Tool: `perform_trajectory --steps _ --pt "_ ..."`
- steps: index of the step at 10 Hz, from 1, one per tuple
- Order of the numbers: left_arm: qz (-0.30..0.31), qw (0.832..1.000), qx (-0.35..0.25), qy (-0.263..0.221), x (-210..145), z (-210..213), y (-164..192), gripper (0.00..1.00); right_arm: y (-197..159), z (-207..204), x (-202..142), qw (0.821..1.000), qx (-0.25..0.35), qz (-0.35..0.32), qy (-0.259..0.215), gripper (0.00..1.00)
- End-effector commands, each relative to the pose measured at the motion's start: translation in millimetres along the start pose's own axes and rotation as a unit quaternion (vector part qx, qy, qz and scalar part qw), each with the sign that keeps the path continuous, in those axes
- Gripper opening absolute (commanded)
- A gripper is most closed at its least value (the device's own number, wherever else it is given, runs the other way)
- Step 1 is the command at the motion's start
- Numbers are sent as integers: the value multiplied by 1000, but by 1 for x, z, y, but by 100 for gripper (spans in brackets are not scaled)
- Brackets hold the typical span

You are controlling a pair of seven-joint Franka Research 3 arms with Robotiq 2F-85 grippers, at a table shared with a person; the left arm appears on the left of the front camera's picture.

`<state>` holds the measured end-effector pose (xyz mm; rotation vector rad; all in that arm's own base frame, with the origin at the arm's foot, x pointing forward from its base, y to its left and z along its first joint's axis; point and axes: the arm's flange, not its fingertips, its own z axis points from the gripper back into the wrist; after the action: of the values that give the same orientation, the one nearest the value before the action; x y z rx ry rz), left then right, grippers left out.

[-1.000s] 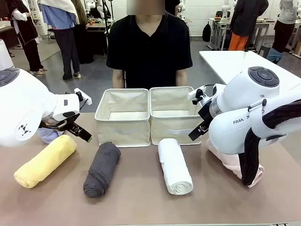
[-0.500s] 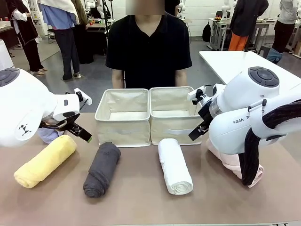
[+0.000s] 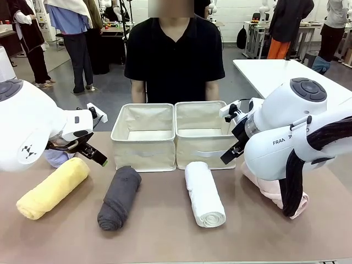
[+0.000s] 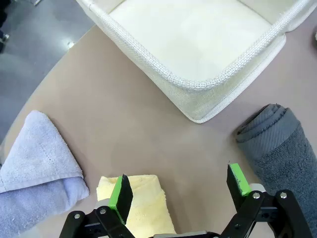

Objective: Sort the towels based on their folding style.
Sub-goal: Pick up one triangle-folded towel and place it in the left Fabric basket.

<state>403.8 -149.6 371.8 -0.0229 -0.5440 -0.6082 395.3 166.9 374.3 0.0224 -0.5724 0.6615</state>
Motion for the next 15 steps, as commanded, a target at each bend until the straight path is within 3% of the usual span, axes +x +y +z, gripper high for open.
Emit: perform_trajectory --steps 1,2,6,8,9,10,11,15 --pt "0 1000 0 0 0 0 0 100 0 0 0 1000 0 0 0 100" --pt "0 1000 0 0 0 0 0 100 0 0 0 1000 0 0 0 100" --pt "-59 996 25 58 78 132 11 100 4 131 75 1000 5 -27 5 100" --pt "-73 995 34 58 104 199 4 100 22 203 95 1000 -18 -19 11 100" --pt "-75 995 53 47 110 233 -1 100 35 241 104 999 -39 -18 -9 100" --pt "-66 995 69 39 108 246 -4 100 41 250 102 998 -61 -23 -9 100" --pt "-62 997 29 44 104 224 -2 100 27 227 97 1000 -13 -14 -14 100" --pt "-62 997 29 44 104 224 -2 100 27 227 97 1000 -13 -14 -14 100"
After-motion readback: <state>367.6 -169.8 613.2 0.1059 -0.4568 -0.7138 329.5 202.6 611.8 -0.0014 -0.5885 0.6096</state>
